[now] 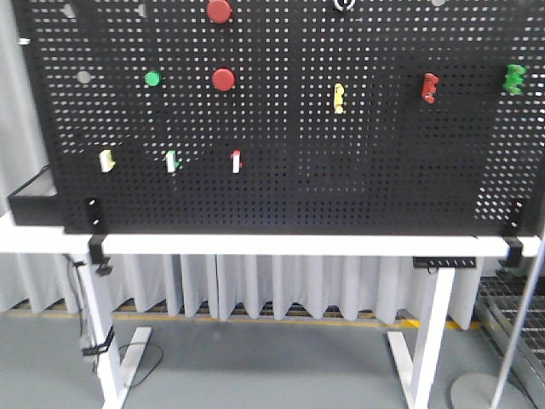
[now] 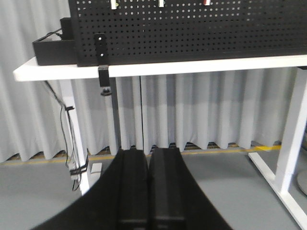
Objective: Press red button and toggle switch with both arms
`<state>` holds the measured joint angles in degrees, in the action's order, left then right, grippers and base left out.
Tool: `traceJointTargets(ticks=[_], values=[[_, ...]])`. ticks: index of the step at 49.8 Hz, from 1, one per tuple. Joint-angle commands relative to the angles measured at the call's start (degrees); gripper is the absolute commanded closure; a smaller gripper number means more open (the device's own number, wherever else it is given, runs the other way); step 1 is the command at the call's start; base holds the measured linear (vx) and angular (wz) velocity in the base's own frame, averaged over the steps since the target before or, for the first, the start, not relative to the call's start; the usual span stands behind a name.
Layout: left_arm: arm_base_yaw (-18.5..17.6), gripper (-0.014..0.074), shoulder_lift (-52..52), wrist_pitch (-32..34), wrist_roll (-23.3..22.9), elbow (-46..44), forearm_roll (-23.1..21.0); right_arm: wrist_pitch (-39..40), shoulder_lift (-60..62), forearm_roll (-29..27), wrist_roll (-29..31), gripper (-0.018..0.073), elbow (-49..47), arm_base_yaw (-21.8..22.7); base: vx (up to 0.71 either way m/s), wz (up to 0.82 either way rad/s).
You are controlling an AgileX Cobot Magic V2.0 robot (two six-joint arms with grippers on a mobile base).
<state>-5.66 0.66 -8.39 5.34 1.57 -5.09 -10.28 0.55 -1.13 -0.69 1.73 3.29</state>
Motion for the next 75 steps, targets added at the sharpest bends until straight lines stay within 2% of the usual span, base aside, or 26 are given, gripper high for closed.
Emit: traceJointTargets(ticks=[1, 40, 75], values=[[-0.18, 0.0595, 0.96, 4.95, -0.44, 2.00, -0.15, 4.77, 0.95, 0.65, 0.69, 0.0562, 0.65, 0.36, 0.47, -0.04], [-0.18, 0.0595, 0.96, 4.95, -0.44, 2.00, -0.15, 4.77, 0.95, 0.65, 0.69, 0.0562, 0.65, 0.36, 0.44, 0.00], [-0.18, 0.0595, 0.96, 5.20, -0.34, 2.00, -0.15, 4.77, 0.95, 0.65, 0.69, 0.0562, 0.65, 0.36, 0.12, -0.03]])
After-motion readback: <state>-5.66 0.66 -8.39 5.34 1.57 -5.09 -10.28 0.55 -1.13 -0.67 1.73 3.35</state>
